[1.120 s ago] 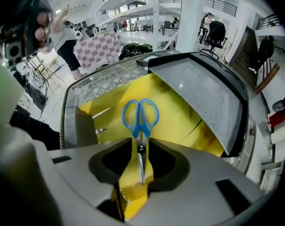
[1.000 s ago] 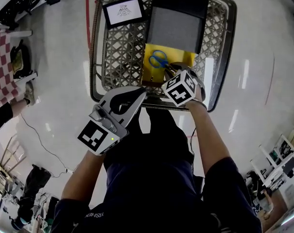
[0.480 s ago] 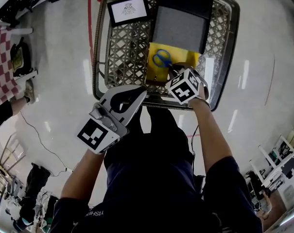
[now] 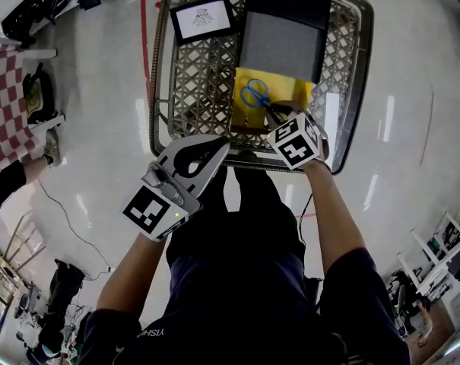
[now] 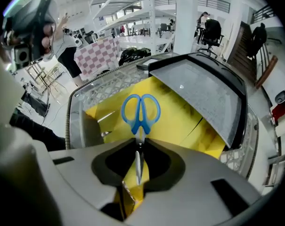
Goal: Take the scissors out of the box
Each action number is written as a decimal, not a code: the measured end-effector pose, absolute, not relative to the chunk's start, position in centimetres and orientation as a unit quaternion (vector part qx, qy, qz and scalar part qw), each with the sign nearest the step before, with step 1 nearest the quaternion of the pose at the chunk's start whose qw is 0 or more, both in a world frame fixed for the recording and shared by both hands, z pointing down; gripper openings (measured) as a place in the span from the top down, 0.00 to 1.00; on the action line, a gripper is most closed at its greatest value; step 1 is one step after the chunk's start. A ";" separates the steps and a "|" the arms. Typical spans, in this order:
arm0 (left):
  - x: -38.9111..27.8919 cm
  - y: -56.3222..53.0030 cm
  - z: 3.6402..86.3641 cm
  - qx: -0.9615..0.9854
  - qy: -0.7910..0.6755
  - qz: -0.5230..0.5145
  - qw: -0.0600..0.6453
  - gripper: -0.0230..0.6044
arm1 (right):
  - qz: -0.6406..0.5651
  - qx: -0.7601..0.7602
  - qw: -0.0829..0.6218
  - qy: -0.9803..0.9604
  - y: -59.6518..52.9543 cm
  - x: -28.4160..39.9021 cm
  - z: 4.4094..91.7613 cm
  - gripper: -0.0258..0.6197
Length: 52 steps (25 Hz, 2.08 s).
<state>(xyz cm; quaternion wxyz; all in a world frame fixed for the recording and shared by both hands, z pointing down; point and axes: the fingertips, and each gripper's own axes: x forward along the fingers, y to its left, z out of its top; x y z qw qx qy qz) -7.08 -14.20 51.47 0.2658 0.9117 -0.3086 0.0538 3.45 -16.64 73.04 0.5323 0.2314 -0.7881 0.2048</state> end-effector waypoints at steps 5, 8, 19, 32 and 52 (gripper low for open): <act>-6.7 -14.3 50.6 0.916 -0.305 0.057 0.254 0.92 | 0.200 0.262 0.485 -0.810 -17.3 3.4 70.0 0.85; -6.3 -14.8 49.5 0.921 -0.302 0.059 0.241 0.92 | 0.192 0.279 0.461 -0.820 -17.8 3.6 67.3 0.85; -4.5 -16.4 42.8 0.939 -0.289 0.058 0.180 0.92 | 0.144 0.335 0.369 -0.855 -19.1 4.8 55.4 0.85; -4.1 -17.5 35.6 0.951 -0.278 0.043 0.126 0.92 | 0.071 0.381 0.283 -0.878 -19.6 5.4 41.8 0.85; -3.4 -18.7 30.3 0.958 -0.272 0.026 0.083 0.92 | 0.028 0.414 0.228 -0.881 -18.0 6.5 33.0 0.84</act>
